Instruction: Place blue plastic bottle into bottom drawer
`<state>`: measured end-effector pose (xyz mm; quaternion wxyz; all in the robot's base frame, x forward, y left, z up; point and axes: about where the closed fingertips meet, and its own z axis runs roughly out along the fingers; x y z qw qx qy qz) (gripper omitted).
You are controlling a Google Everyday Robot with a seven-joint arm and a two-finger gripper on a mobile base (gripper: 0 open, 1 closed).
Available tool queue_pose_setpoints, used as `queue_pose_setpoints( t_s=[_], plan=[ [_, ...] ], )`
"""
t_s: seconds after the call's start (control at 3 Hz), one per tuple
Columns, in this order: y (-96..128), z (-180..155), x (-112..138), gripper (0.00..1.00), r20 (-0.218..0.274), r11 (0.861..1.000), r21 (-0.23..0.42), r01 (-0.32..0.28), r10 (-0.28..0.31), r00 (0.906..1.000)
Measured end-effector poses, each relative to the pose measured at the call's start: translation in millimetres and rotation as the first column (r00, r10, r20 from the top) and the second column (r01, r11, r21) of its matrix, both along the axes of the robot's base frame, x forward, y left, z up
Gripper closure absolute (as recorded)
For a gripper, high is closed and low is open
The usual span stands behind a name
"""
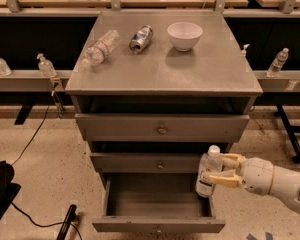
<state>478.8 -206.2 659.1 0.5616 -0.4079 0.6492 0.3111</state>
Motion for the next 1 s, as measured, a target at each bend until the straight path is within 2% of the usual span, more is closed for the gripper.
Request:
queue_pose_setpoints(
  t_s=[0.33, 0.67, 1.0],
  plan=[
    [10.6, -16.5, 15.9, 1.00, 0.082, 0.999, -0.003, -0.038, 0.038, 0.9959],
    [6.8, -92.3, 34.8, 1.00, 0.238, 0.994, -0.012, -0.105, 0.105, 0.9656],
    [-4.2, -131.5, 40.9, 1.00, 0.314, 0.989, -0.009, -0.145, 0.140, 0.9389]
  ],
)
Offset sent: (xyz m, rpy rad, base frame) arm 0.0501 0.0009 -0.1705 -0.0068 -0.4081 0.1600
